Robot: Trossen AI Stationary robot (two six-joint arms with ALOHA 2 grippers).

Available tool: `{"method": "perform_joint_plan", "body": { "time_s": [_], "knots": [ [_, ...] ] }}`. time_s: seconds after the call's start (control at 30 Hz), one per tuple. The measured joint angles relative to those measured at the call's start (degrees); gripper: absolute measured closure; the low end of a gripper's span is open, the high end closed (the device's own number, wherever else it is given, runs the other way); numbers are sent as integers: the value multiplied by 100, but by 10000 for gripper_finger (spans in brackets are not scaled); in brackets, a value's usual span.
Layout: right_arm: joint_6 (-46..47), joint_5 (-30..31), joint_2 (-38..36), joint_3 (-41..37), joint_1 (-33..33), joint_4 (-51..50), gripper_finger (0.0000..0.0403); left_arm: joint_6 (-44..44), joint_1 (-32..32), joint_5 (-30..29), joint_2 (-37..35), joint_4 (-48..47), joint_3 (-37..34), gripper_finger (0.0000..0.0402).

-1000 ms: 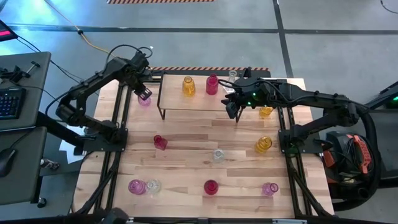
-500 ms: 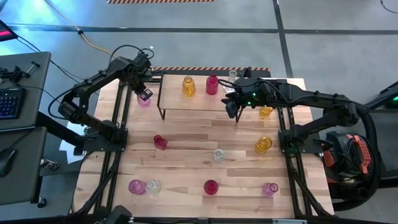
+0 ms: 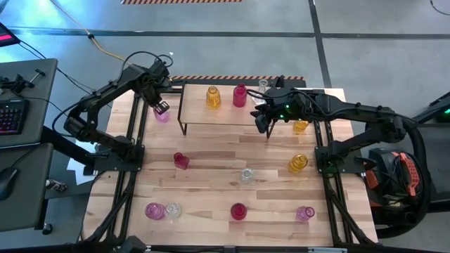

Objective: Sort vases onto shelf
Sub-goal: Put the top purple vase on the shelf

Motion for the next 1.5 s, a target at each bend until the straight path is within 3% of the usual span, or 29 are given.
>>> {"method": "perform_joint_plan", "body": {
  "time_s": [0.27,0.53,0.83,1.1,1.5],
  "knots": [
    [-36,123,0,0,0,2,263,2,-61,-46,-318,-593,700,390],
    [-43,125,0,0,0,0,263,-6,-250,-191,-372,-1299,2271,390],
    [-43,125,0,0,0,0,263,63,-519,-272,-376,-1119,3850,387],
    [-40,127,0,0,0,0,263,844,-1093,67,-295,-243,4037,387],
    [-39,127,2,0,0,2,263,1932,-1813,44,419,-394,4034,386]
  ]
}}
